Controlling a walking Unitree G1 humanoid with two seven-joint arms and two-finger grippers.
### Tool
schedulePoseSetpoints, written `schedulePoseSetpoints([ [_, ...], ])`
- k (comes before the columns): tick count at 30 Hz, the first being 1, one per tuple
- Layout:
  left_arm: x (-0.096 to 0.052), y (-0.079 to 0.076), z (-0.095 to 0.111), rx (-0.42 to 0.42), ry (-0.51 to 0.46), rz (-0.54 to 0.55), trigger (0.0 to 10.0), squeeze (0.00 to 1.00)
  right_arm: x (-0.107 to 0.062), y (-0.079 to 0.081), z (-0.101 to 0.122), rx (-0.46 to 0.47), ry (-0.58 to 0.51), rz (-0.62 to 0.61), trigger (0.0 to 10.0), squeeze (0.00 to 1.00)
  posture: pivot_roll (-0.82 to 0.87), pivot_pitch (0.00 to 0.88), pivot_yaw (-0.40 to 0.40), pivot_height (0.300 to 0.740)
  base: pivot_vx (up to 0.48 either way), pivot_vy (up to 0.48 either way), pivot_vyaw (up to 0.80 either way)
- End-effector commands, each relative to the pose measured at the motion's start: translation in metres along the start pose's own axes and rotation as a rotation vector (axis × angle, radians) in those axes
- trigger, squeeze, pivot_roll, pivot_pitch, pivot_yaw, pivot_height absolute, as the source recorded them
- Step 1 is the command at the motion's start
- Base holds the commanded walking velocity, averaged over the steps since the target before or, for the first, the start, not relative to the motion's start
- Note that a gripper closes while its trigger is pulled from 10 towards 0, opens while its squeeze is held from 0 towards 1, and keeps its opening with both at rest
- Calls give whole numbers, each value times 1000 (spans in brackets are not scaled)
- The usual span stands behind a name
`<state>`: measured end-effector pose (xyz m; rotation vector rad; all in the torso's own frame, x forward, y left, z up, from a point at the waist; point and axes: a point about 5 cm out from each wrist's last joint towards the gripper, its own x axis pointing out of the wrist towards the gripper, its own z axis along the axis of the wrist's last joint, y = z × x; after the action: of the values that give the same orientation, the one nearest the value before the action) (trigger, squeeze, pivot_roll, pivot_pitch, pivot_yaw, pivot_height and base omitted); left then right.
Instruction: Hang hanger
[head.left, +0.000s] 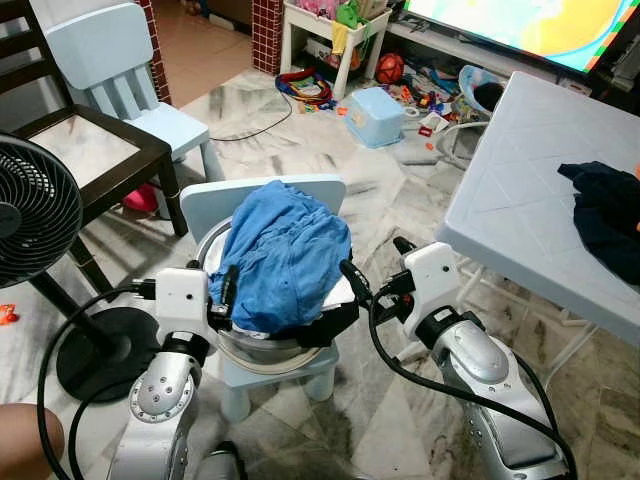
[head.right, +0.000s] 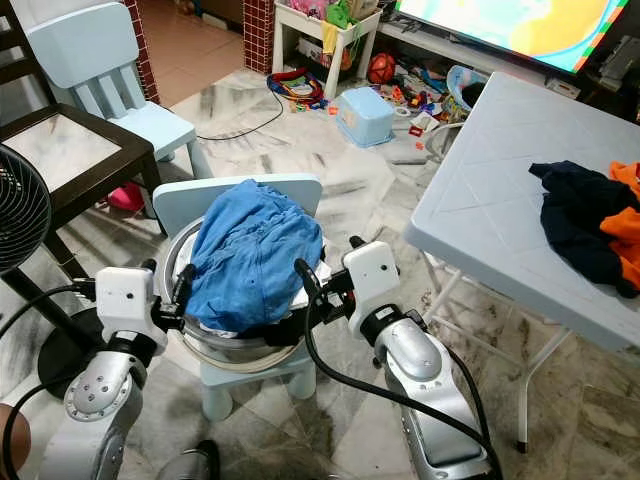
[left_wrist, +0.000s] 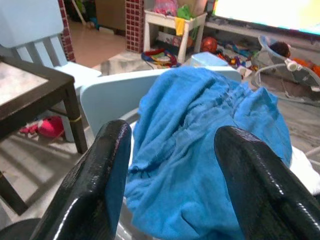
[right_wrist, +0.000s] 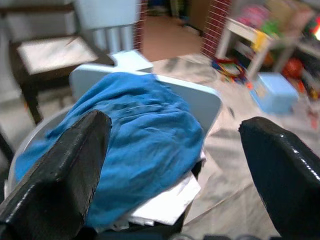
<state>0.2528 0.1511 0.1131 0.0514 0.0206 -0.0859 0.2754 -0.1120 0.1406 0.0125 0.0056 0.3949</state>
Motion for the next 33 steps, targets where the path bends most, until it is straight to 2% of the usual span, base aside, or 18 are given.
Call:
schedulePoseSetpoints([
  [1, -2, -4, 2, 10, 4, -11, 10000, 0, -2, -10, -7, 46, 32, -53, 10000, 0, 108, 112, -125, 740, 0, 0, 0],
  [2, -3, -3, 1, 19, 16, -13, 10000, 0, 0, -12, -11, 105, 39, -76, 10000, 0, 127, 106, -117, 740, 0, 0, 0],
  [5, -7, 0, 1, 28, 30, -14, 10000, 0, 5, -13, -16, 173, 44, -104, 10000, 0, 158, 99, -101, 740, 0, 0, 0],
  [9, -10, 12, 2, 71, 61, -22, 10000, 0, 15, -3, -21, 244, 18, -131, 10000, 0, 226, 80, -41, 740, 0, 0, 0],
  [14, -9, 22, 7, 95, 64, -19, 10000, 0, 18, 2, -27, 308, 4, -170, 10000, 0, 249, 73, 0, 740, 0, 0, 0],
  [18, -6, 24, 8, 90, 70, -14, 10000, 0, 17, -2, -32, 340, 6, -220, 10000, 0, 250, 68, 19, 740, 0, 0, 0],
  [22, -5, 19, 7, 90, 75, -45, 10000, 0, 15, -10, -34, 349, -3, -270, 10000, 0, 244, 71, 28, 740, 0, 0, 0],
  [25, -4, 11, 6, 60, 76, -81, 10000, 0, 12, -20, -34, 332, -7, -307, 10000, 0, 234, 79, 16, 740, 0, 0, 0],
  [33, -7, 1, 6, -7, 71, -84, 10000, 0, 10, -23, -32, 294, 2, -288, 10000, 0, 209, 101, -36, 740, 0, 0, 0],
])
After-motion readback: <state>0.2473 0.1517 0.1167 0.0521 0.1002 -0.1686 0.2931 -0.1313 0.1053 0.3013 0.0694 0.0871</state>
